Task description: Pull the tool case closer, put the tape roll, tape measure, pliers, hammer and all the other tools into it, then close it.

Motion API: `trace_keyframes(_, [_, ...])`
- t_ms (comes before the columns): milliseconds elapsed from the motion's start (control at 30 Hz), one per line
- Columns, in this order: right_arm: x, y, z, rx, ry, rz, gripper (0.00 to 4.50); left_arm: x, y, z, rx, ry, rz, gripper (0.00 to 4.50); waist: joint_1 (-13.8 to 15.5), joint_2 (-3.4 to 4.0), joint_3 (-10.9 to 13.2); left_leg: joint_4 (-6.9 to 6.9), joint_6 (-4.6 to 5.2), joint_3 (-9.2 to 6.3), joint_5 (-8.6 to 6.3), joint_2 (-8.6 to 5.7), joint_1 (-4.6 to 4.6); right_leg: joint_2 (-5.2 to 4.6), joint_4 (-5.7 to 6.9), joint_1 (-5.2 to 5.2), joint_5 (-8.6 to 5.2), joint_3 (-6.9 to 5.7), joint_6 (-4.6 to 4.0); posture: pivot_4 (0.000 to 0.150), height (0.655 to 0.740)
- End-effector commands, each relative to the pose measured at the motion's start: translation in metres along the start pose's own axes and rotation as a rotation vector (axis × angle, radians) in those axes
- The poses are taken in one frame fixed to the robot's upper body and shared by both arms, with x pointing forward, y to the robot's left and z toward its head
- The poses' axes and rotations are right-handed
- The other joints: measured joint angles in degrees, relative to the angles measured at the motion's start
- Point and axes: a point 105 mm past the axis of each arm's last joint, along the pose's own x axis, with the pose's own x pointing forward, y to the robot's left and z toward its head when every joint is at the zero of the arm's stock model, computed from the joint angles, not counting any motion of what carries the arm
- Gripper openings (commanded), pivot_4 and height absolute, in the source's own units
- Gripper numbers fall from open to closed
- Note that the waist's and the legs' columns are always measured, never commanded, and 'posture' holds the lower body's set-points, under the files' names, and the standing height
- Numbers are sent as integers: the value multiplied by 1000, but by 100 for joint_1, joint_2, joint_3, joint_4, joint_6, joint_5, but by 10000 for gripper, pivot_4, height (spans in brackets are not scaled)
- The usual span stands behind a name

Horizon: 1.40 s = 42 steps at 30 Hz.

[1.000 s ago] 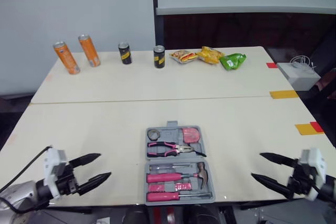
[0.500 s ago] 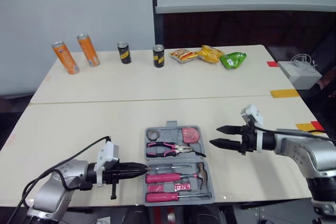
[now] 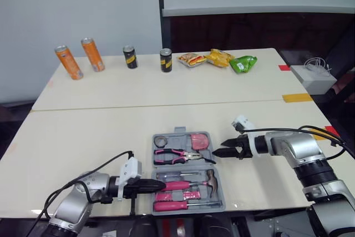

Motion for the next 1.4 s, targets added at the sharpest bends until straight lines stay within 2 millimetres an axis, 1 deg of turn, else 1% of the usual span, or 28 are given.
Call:
trace_keyframes(33, [6, 6, 11, 5, 9, 41, 45000, 0, 0, -11, 9, 35, 17, 483, -11, 0, 0, 1, 0, 0, 0, 1, 0, 0, 1, 0, 1, 0, -1, 1500, 7400])
trace_keyframes(200, [20, 8, 16, 43, 21, 80, 45000, 2, -1, -29, 8, 89, 13, 483, -9, 0, 0, 3, -4, 0, 2, 2, 2, 0, 4, 0, 2, 0, -4, 1500, 7400])
trace_keyframes(400, [31, 17, 23, 75, 4, 159, 45000, 3, -2, -39, 16, 122, 3, 483, -24, 1, -2, 2, -13, 0, 7, 3, 9, 1, 14, 2, 3, 0, -6, 1500, 7400])
trace_keyframes(600, [28, 26, 33, 108, -76, 244, 45000, 2, -3, -44, 34, 142, 1, 483, -32, 3, -3, 0, -30, 0, 11, 13, 19, 11, 35, -1, -4, 0, -19, 1500, 7400])
trace_keyframes(1000, [21, 45, 37, 115, -175, 359, 45000, -2, -5, -47, 76, 149, 6, 483, -29, 8, -5, -4, -30, 1, 12, 27, 19, 27, 33, -4, -10, 0, -29, 1500, 7400])
trace_keyframes(1133, [11, 51, 42, 123, -231, 398, 45000, -6, -3, -40, 119, 120, 23, 483, -30, 8, -5, -4, -37, 2, 8, 31, 21, 32, 33, -4, -11, 0, -30, 1500, 7400])
trace_keyframes(1267, [0, 57, 46, 126, -279, 425, 45000, -13, -5, -22, 157, 53, 49, 483, -30, 9, -4, -6, -39, 3, 6, 38, 20, 39, 31, -7, -12, 0, -32, 1500, 7400])
trace_keyframes(1333, [-9, 63, 47, 123, -295, 438, 45000, -23, -14, 5, 146, -55, 46, 483, -24, 5, 0, -6, -45, 3, 3, 41, 15, 43, 30, -11, -13, 0, -33, 1500, 7400])
trace_keyframes(1400, [-19, 69, 46, 114, -310, 448, 45000, -41, -26, 33, 61, -148, 46, 483, -2, -6, 15, -7, -47, 1, 2, 44, 8, 48, 25, -17, -14, -3, -34, 1500, 7400])
